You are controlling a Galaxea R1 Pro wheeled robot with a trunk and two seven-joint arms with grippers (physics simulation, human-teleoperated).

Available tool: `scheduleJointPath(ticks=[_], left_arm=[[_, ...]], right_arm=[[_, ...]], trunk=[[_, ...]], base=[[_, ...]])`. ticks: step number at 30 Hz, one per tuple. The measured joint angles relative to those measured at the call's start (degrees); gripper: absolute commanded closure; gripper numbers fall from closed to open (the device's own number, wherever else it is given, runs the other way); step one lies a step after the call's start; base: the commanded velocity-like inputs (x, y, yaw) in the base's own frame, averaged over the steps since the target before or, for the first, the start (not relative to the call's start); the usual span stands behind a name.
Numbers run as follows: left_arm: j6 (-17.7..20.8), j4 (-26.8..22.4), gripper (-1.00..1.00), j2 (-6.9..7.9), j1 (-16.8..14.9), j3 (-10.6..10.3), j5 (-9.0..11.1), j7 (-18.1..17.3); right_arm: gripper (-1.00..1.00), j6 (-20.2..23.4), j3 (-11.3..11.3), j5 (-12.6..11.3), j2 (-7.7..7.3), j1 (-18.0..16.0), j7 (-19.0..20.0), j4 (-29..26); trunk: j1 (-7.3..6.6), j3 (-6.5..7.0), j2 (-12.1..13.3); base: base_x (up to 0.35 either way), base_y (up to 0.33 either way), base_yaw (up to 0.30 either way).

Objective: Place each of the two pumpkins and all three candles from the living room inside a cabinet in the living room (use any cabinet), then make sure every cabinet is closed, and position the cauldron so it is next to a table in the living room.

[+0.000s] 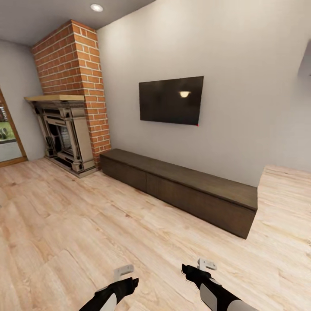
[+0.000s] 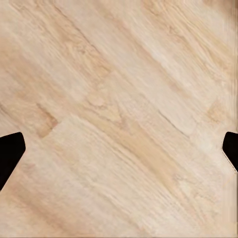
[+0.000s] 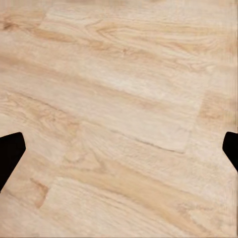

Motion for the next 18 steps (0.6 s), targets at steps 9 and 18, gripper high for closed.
scheduleJointPath(ticks=[9,18], left_arm=[[0.0,0.0,-1.00,0.07,0.0,0.1,0.0,0.0],[0.0,0.0,-1.00,0.07,0.0,0.1,0.0,0.0]], right_arm=[[-1.00,0.0,0.0,0.0,0.00,-0.1,0.0,0.1],[-1.00,0.0,-0.1,0.0,-0.04,0.0,-0.1,0.1]], trunk=[[0.00,0.28,0.0],[0.00,0.57,0.0]], base=[[0.327,0.000,-0.280],[0.312,0.062,-0.280]])
